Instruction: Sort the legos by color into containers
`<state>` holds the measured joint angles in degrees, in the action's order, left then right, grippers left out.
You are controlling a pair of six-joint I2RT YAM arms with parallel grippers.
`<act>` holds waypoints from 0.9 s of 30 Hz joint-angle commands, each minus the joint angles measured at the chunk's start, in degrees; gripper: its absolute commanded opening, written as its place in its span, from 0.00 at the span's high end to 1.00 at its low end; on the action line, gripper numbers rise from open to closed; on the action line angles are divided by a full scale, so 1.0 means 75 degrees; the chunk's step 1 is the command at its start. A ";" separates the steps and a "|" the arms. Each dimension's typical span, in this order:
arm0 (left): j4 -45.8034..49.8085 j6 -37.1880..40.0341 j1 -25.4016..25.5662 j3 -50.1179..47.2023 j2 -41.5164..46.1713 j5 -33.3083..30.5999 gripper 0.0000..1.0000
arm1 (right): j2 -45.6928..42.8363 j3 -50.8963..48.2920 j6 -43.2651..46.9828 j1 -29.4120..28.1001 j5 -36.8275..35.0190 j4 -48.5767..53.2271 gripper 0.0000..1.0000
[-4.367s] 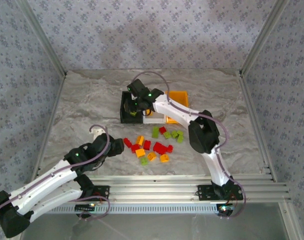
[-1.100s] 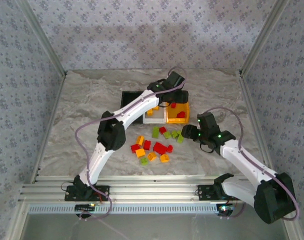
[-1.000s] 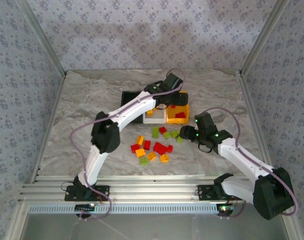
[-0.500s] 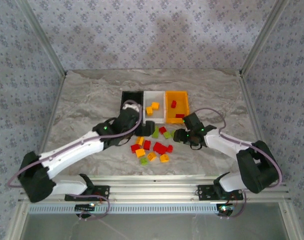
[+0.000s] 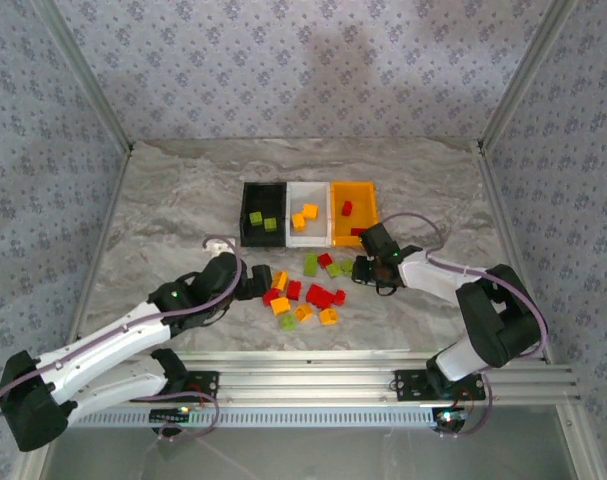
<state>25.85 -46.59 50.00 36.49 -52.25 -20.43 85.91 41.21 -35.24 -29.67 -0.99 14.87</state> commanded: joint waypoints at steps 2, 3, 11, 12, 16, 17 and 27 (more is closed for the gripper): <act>0.0271 -0.0243 0.0004 -0.0034 0.0155 -0.0458 0.01 | -0.0373 0.0053 0.0185 -0.0050 -0.0281 0.0347 0.74; 0.0339 -0.0298 0.0007 -0.0069 0.0217 -0.0559 0.01 | -0.0531 0.0047 0.0189 -0.0058 -0.0278 0.0438 0.75; 0.1212 -0.0705 -0.0171 -0.0537 0.1275 -0.1096 0.01 | -0.1707 0.0813 0.0670 -0.0563 0.0128 0.1311 0.76; 0.1293 -0.0722 -0.0196 -0.0606 0.1416 -0.1092 0.01 | -0.1584 0.1089 0.0706 -0.0719 0.0204 0.1297 0.76; 0.1553 -0.0888 -0.0297 -0.0832 0.1895 -0.1016 0.01 | -0.0252 0.2698 0.0965 -0.1522 0.0401 0.0924 0.76; 0.1594 -0.0912 -0.0302 -0.0863 0.1964 -0.0975 0.01 | 0.0207 0.3221 0.1040 -0.1679 0.0490 0.0787 0.76; 0.1852 -0.0948 -0.0342 -0.0986 0.2182 -0.0591 0.01 | 0.4658 0.8250 0.1368 -0.2015 0.0754 0.1119 0.74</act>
<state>38.04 -53.10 47.97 29.32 -36.71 -25.89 115.46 96.97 -26.59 -45.47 4.29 20.01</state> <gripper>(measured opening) 0.995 0.263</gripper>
